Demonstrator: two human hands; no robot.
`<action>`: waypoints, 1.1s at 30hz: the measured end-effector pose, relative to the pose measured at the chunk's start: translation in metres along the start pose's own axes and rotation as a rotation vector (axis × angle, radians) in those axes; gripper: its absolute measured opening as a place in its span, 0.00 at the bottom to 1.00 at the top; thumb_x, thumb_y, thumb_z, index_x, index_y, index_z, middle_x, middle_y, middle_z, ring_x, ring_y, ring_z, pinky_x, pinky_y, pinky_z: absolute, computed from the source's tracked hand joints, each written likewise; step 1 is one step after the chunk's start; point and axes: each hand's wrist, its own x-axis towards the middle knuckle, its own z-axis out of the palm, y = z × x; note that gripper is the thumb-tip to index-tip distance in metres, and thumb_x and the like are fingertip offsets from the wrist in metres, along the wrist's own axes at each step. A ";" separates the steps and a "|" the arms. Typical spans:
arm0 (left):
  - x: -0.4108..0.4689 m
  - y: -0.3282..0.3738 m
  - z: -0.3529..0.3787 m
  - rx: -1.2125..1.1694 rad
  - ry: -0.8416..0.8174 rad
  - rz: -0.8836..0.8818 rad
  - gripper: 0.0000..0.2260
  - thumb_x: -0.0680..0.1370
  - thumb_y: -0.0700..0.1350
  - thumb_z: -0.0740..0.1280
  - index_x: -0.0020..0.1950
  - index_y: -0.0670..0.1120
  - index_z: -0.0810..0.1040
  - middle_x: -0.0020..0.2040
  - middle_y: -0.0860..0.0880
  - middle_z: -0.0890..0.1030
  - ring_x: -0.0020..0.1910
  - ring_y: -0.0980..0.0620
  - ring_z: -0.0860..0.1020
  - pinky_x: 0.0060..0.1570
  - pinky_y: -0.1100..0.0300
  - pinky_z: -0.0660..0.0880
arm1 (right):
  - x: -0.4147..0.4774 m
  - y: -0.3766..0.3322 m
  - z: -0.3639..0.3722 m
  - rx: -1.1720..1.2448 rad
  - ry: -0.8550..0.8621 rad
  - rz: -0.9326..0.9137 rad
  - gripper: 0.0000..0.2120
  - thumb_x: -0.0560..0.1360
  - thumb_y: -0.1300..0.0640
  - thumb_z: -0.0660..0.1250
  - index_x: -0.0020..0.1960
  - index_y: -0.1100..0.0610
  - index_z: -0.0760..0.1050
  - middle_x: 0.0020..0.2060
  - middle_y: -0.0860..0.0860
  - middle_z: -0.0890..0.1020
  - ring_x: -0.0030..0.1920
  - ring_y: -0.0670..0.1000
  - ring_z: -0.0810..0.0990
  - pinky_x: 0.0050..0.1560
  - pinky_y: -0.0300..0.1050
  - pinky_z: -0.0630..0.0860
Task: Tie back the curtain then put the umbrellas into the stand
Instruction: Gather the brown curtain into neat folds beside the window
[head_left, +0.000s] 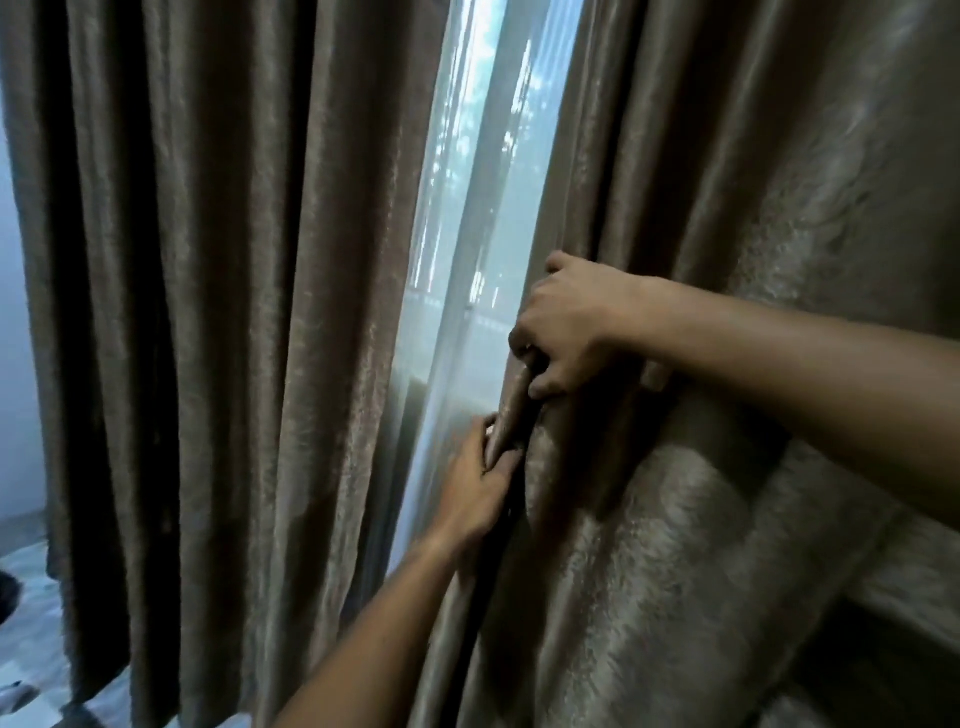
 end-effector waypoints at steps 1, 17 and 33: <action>-0.001 0.002 0.007 -0.042 -0.018 -0.005 0.14 0.79 0.53 0.67 0.64 0.53 0.74 0.54 0.59 0.80 0.56 0.57 0.80 0.50 0.68 0.74 | -0.007 0.003 0.002 0.037 -0.072 -0.015 0.31 0.66 0.25 0.61 0.60 0.42 0.77 0.55 0.46 0.84 0.58 0.53 0.81 0.61 0.56 0.66; -0.060 0.037 0.072 -0.125 -0.079 0.035 0.05 0.80 0.46 0.68 0.55 0.52 0.81 0.46 0.58 0.84 0.47 0.63 0.82 0.44 0.69 0.77 | -0.092 0.002 0.011 -0.029 0.052 0.011 0.07 0.71 0.54 0.66 0.47 0.50 0.80 0.44 0.51 0.84 0.45 0.59 0.82 0.58 0.51 0.74; -0.151 0.117 0.157 -0.182 -0.122 0.143 0.23 0.72 0.50 0.78 0.66 0.53 0.78 0.55 0.58 0.85 0.54 0.61 0.83 0.54 0.53 0.82 | -0.243 0.003 0.039 -0.249 0.004 -0.164 0.07 0.74 0.48 0.70 0.46 0.50 0.77 0.42 0.52 0.83 0.40 0.57 0.79 0.57 0.53 0.73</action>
